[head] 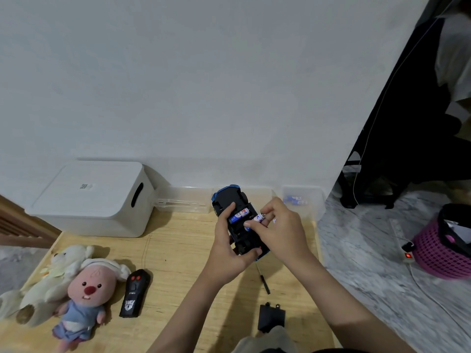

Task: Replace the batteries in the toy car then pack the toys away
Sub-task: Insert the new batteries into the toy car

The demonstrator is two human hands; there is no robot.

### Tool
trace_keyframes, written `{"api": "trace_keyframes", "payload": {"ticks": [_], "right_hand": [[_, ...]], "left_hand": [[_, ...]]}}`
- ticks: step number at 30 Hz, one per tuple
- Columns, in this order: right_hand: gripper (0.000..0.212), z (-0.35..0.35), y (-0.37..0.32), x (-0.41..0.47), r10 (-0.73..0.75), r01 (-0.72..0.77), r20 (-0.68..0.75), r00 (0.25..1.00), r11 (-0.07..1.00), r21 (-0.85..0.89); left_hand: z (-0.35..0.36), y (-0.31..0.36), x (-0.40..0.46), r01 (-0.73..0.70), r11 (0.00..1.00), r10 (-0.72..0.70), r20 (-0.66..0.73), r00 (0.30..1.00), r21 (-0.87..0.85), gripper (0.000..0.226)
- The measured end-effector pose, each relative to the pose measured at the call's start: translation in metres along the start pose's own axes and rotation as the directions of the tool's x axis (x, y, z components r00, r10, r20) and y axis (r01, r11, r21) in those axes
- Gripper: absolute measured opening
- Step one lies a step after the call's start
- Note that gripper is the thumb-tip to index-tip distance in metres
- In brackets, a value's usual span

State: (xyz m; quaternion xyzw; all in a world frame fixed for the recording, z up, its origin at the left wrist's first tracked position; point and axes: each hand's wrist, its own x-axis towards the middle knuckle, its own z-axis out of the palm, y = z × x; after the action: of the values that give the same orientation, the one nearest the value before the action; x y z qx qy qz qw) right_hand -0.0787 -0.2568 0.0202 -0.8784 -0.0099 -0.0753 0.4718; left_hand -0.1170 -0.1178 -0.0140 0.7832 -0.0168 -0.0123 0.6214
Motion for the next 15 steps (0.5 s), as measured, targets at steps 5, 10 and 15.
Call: {"api": "trace_keyframes", "payload": {"ticks": [5, 10, 15], "right_hand": [[0.036, 0.0043, 0.002, -0.0026, -0.069, 0.07, -0.051, 0.996, 0.997, 0.018], [0.033, 0.0089, -0.002, -0.0055, -0.102, 0.102, -0.013, 0.995, 0.994, 0.029], [0.034, 0.0068, -0.0041, -0.0012, -0.14, 0.142, 0.041, 0.989, 0.989, -0.04]], "left_hand": [[0.0019, -0.0001, -0.0007, -0.018, 1.0, 0.018, -0.002, 1.0, -0.013, 0.101], [0.0035, 0.0017, 0.0, -0.035, 0.999, 0.035, -0.036, 0.999, -0.009, 0.104], [0.0004, 0.0004, 0.0012, -0.027, 0.999, 0.028, -0.034, 0.999, 0.027, 0.104]]}}
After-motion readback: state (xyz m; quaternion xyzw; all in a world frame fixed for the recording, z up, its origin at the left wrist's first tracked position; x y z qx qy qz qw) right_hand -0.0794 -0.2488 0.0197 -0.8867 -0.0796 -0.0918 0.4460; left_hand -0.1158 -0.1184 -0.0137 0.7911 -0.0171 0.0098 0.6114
